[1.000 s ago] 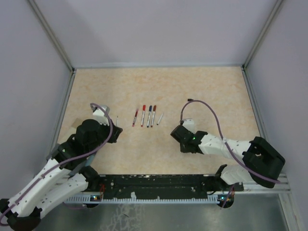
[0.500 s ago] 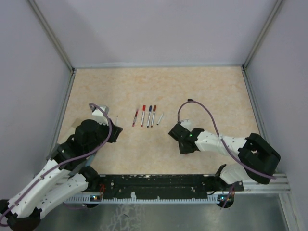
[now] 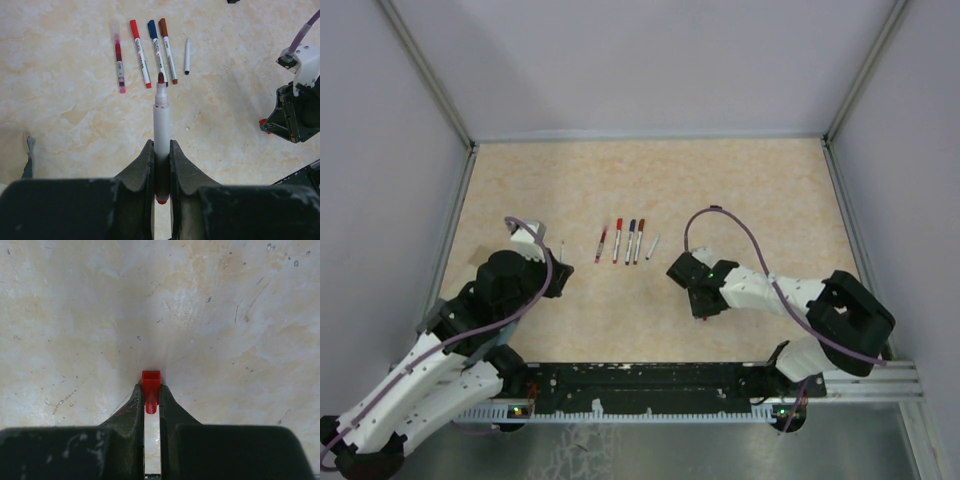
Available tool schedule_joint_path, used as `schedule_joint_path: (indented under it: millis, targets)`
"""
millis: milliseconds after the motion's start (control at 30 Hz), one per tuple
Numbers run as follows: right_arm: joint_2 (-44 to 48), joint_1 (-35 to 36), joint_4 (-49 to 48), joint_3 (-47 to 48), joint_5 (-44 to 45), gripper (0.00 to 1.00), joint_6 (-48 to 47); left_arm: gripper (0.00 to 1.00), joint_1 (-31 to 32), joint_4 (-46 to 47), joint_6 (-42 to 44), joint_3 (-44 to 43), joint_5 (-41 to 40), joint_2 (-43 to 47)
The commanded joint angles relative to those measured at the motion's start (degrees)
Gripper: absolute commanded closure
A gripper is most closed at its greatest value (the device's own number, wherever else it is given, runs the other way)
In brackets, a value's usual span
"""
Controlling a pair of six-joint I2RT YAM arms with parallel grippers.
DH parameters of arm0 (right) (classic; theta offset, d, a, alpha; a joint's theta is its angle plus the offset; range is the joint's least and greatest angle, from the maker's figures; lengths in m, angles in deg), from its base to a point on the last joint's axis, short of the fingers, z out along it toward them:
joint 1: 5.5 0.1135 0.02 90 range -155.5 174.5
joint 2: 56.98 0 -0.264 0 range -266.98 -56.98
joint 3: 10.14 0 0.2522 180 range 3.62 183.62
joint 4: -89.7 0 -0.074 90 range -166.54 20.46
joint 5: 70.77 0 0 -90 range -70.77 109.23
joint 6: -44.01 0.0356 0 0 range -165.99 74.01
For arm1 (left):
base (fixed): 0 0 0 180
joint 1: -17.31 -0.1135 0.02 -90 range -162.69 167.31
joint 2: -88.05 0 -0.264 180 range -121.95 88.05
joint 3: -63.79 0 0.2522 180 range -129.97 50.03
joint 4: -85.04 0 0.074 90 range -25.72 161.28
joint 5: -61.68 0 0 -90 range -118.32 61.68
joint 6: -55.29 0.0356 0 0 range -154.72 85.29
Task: Insert the pens into the pen caps
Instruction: Insert the pen cap onto the pen.
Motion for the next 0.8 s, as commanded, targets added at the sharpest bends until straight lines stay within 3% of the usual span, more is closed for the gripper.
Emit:
schedule_joint_path:
  millis: [0,167,467,600,767]
  targets:
    - [2.7,-1.3,-1.9,-1.1,0.0,1.00,-2.4,1.00,-0.1,2.6,1.1,1.0,1.7,0.4]
    - [16.3,-1.4,-7.4,-2.3,0.5,1.00,-5.3,1.00,-0.1,4.4,2.2,0.8,9.1,-1.5]
    - [40.9,-1.7,-32.9,-11.5,-0.6,1.00,-6.1,1.00,0.1,15.6,1.8,2.8,22.1,-6.0]
    - [46.3,-1.8,-41.1,-13.8,-2.0,1.00,-2.4,1.00,2.2,19.9,0.3,2.2,22.6,-9.7]
    - [47.5,-1.7,-49.5,-14.2,-7.0,1.00,1.1,1.00,11.5,25.2,-0.9,0.7,17.4,-14.9]
